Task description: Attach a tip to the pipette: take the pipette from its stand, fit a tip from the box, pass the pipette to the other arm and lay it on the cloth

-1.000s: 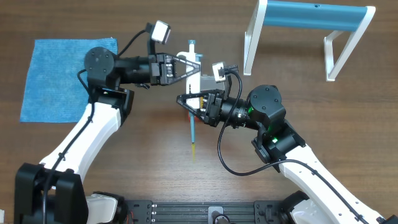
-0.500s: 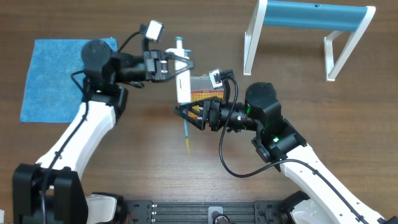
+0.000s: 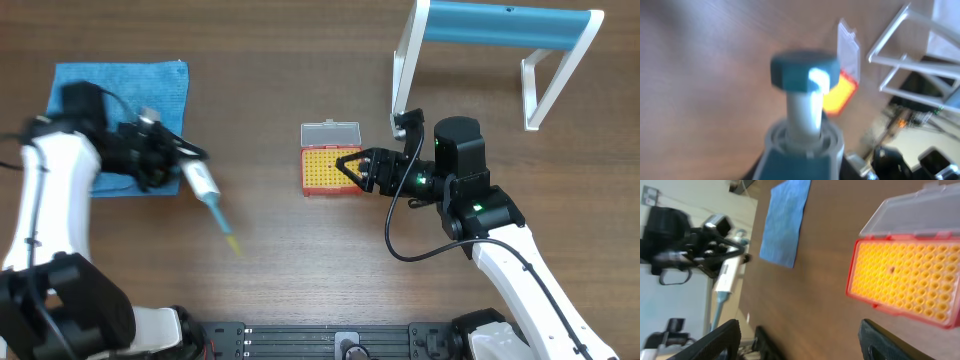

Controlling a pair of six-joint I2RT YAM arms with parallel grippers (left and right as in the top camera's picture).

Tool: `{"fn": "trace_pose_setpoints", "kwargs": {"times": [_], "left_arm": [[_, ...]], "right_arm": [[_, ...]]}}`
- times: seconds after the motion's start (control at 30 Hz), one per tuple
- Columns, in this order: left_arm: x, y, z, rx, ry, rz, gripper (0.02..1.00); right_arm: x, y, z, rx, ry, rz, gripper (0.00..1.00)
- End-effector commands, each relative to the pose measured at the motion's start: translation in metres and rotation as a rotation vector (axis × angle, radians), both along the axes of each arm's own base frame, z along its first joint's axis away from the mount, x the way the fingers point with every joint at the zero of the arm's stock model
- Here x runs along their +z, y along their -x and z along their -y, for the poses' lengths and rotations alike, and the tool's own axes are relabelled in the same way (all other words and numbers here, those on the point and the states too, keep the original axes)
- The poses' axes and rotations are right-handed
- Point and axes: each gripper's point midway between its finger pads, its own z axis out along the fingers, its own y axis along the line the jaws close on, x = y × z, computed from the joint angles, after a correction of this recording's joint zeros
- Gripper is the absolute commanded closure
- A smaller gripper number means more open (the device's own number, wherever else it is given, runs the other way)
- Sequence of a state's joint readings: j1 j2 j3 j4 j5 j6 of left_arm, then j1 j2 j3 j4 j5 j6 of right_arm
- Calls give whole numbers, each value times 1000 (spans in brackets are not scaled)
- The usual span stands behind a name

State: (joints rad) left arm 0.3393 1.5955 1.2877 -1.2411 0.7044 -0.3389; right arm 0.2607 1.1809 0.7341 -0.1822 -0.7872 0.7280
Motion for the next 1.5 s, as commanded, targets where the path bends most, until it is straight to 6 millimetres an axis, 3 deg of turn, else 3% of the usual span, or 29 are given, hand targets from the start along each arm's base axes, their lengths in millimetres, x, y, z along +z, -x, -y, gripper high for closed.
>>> {"fn": "trace_pose_setpoints", "kwargs": {"times": [0.03,0.13,0.2,0.37,0.5,0.57,0.63,0.8,0.93,1.5], "left_arm": [[28,-23,-131,-174,-520,-171,993],[33,-85,-176,-128,-651,-92,993],[21,-113,-223,-111,-854,-105,991],[-26,-160,-259,-255,-996,-31,991],[-77,-163,-262,-323,-942,-76,991],[-106,-164,-253,-388,-896,-93,991],[-121,-168,-245,-449,-902,-103,991],[-124,-193,-229,-523,-972,-46,991],[-137,-193,-225,-542,-955,-57,991],[-139,-197,-214,-535,-895,-10,936]], "right_arm": [[-13,-8,8,-47,61,-7,233],[-43,5,20,-85,143,-152,231],[-60,18,28,-124,190,-270,233],[-67,14,29,-252,196,-358,231],[-66,13,17,-292,198,-363,231],[-64,13,11,-305,183,-366,231],[-58,11,4,-302,157,-355,231],[-52,1,-1,-345,134,-321,233],[-52,1,0,-351,138,-318,229],[-52,0,1,-358,142,-315,231]]}}
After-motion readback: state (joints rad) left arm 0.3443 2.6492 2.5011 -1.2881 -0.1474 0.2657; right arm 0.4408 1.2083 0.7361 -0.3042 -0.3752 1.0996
